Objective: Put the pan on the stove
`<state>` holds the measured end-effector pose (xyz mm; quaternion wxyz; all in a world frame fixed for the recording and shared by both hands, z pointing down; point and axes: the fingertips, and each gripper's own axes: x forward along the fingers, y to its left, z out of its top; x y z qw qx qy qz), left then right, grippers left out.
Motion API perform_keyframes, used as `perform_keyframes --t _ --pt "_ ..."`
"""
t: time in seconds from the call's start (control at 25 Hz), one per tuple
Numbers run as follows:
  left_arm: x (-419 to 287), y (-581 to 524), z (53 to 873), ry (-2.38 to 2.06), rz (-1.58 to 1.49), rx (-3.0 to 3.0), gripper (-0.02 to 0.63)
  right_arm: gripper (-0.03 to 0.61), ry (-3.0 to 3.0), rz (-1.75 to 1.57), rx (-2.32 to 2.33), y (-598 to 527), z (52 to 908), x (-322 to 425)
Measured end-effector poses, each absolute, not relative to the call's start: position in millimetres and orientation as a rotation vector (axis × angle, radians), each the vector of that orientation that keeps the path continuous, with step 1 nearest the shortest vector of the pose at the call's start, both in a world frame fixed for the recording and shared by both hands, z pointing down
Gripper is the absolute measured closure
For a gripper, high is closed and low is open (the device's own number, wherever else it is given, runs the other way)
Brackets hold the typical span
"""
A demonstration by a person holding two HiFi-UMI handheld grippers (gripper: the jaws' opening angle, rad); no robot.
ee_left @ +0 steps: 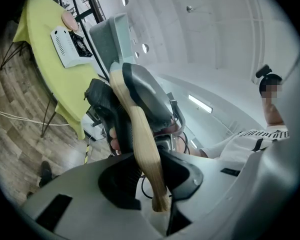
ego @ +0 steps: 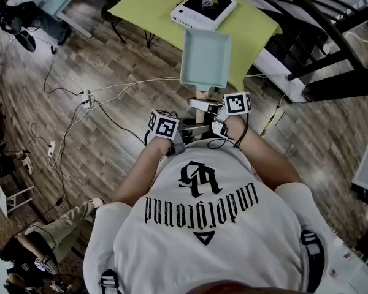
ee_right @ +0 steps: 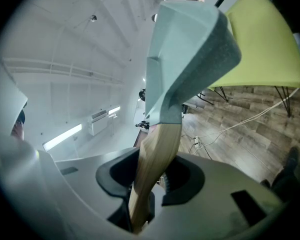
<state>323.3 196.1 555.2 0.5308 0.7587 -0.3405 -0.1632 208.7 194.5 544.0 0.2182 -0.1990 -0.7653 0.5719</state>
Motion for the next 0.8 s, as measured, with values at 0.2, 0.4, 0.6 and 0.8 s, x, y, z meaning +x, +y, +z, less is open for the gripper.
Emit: perform_keyframes --t 0.2,0.4,0.6,0.8 --pt "302.7 120.9 553.4 -0.821 -0.4 1.781 0.505 0.448 -2.083 1.6 -0.575 122.5 542.2 187.2" --pt "290.3 65.6 553.4 -0.844 -0.421 1.763 0.503 0.448 -2.061 1.576 -0.59 69.5 544.9 175.2" --pt "266.7 30.0 555.9 -0.879 -0.438 1.745 0.503 0.448 -2.036 1.559 -0.617 37.4 546.9 152.5" --pt "267.0 30.5 556.8 -0.885 -0.44 1.757 0.502 0.448 -2.045 1.553 -0.623 38.4 547.8 153.2"
